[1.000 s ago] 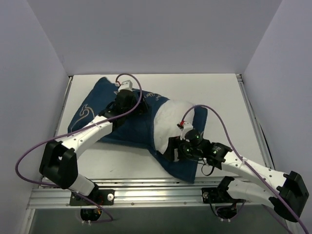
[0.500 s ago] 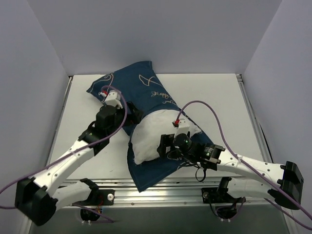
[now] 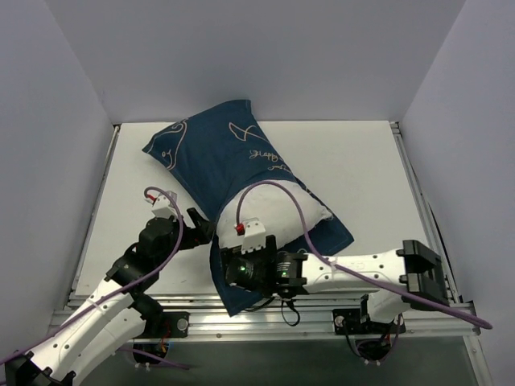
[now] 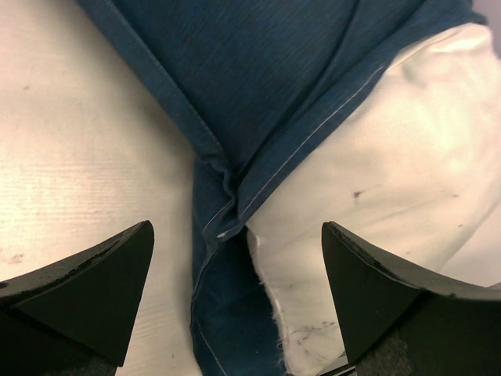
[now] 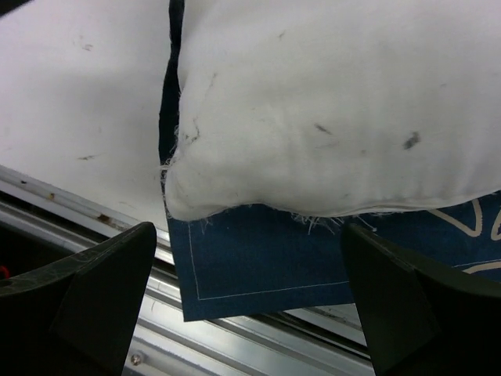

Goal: Remove the pillowcase from the pillow

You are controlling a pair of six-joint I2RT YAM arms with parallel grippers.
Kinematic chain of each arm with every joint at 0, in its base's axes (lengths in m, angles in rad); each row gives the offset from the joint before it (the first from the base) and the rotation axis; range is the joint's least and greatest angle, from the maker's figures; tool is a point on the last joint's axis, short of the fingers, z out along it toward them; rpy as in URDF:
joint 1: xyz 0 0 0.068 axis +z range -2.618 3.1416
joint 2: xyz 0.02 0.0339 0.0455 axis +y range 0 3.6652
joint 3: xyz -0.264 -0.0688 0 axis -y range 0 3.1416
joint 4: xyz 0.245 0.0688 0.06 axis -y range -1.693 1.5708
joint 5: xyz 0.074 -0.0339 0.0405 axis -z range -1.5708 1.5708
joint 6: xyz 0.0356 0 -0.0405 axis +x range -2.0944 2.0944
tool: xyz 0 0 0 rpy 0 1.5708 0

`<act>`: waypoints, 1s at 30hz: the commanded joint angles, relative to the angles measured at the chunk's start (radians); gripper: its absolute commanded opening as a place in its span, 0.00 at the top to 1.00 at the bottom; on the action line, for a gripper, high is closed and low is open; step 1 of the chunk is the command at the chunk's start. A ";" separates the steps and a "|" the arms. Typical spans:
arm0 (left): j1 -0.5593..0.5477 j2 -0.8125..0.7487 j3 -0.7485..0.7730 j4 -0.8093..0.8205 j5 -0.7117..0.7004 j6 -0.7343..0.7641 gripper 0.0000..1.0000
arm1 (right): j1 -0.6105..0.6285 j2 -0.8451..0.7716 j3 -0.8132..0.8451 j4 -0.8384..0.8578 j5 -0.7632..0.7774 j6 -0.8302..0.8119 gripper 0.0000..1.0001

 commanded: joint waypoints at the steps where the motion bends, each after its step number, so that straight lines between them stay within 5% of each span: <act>1: -0.001 -0.039 -0.020 -0.050 -0.051 -0.056 0.04 | 0.021 0.101 0.067 -0.112 0.149 0.096 0.00; 9: -0.001 -0.084 -0.093 -0.056 -0.034 -0.103 0.05 | -0.046 0.214 0.104 -0.068 0.154 0.098 0.00; 18: -0.003 -0.088 -0.145 -0.015 0.012 -0.107 0.05 | -0.175 0.148 0.015 0.147 0.037 0.006 0.06; 22: -0.003 -0.056 -0.169 0.082 0.090 -0.085 0.08 | -0.227 0.123 -0.031 0.211 -0.010 -0.013 0.37; 23: -0.003 -0.044 -0.171 0.114 0.101 -0.081 0.08 | -0.232 0.117 -0.037 0.227 -0.018 -0.020 0.58; 26: -0.006 0.031 -0.166 0.168 0.107 -0.064 0.09 | -0.234 0.100 -0.038 0.255 -0.039 -0.068 0.93; 30: -0.012 0.172 -0.154 0.267 0.109 -0.039 0.10 | -0.234 0.079 -0.026 0.255 -0.052 -0.105 1.00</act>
